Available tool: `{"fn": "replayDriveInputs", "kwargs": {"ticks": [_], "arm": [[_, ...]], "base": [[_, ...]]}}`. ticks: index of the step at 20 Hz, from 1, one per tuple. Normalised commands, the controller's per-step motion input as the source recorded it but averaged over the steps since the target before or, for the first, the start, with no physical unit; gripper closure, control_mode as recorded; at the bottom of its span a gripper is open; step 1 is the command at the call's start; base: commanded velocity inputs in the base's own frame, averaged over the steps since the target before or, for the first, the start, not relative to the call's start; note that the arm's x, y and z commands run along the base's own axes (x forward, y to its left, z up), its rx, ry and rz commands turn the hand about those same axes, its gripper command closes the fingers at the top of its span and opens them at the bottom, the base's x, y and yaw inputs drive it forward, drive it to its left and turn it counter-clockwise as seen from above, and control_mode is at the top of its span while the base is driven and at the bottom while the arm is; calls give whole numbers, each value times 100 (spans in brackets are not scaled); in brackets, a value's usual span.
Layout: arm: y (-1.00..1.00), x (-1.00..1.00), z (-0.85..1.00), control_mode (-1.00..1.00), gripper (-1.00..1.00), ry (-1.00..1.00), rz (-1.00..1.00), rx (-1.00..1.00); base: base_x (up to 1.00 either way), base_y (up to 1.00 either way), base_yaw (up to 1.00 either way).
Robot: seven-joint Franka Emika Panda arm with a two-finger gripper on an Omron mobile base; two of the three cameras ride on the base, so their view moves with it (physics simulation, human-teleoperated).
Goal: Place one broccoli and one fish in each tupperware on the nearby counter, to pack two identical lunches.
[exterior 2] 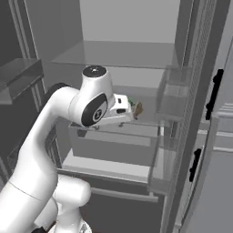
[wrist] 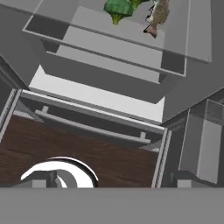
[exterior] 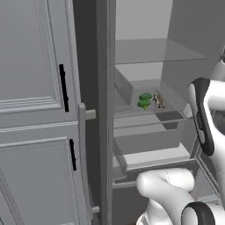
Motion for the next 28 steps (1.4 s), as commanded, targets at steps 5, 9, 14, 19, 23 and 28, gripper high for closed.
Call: {"fn": "replayDriveInputs", "kwargs": {"ticks": [5,9,14,19,23,28], "arm": [[0,0,0,100,-100,0,0,0],[-5,59,-30,-100,-100,2,1,8],[-10,86,-51,-100,-100,1,0,17],[0,80,-52,-100,-100,0,-3,0],[-22,68,-49,-100,-100,2,-3,0],[-37,60,-39,-100,-100,6,-1,0]], "base": [[85,-5,1],[16,-2,0],[0,0,0],[0,0,0],[0,0,0],[0,0,0]]}}
